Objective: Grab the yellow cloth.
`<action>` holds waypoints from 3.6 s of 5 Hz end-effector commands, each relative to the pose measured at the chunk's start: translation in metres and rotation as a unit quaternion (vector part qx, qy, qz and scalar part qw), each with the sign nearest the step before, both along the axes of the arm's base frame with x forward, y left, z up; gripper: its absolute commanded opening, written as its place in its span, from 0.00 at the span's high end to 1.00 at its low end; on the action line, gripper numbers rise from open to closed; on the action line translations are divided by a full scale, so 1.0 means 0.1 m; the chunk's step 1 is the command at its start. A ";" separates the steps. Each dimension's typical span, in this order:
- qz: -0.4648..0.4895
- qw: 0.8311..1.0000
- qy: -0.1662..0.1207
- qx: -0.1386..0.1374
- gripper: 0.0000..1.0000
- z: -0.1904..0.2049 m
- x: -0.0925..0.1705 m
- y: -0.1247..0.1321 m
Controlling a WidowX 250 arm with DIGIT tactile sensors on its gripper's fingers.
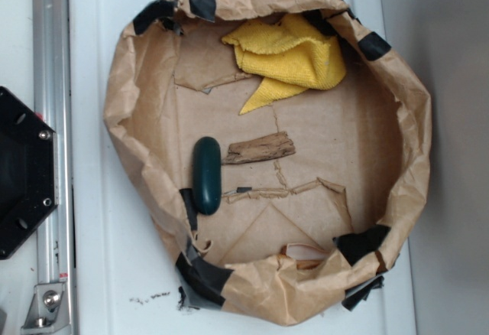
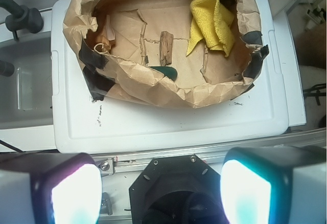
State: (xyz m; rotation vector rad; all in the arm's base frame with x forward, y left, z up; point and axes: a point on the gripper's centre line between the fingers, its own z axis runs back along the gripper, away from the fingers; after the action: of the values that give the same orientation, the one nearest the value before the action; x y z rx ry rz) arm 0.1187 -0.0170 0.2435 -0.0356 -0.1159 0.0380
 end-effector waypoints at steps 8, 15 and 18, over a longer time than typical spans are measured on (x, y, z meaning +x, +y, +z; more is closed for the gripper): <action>0.181 0.975 -0.083 0.097 0.00 -1.79 1.94 0.57; 0.164 0.979 -0.025 0.117 1.00 -2.05 1.93 1.08; -0.070 0.997 -0.004 -0.038 1.00 -1.16 1.47 0.08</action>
State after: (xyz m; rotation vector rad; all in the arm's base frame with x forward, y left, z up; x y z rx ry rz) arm 0.2630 -0.0122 0.1108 -0.1172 -0.0581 -0.0712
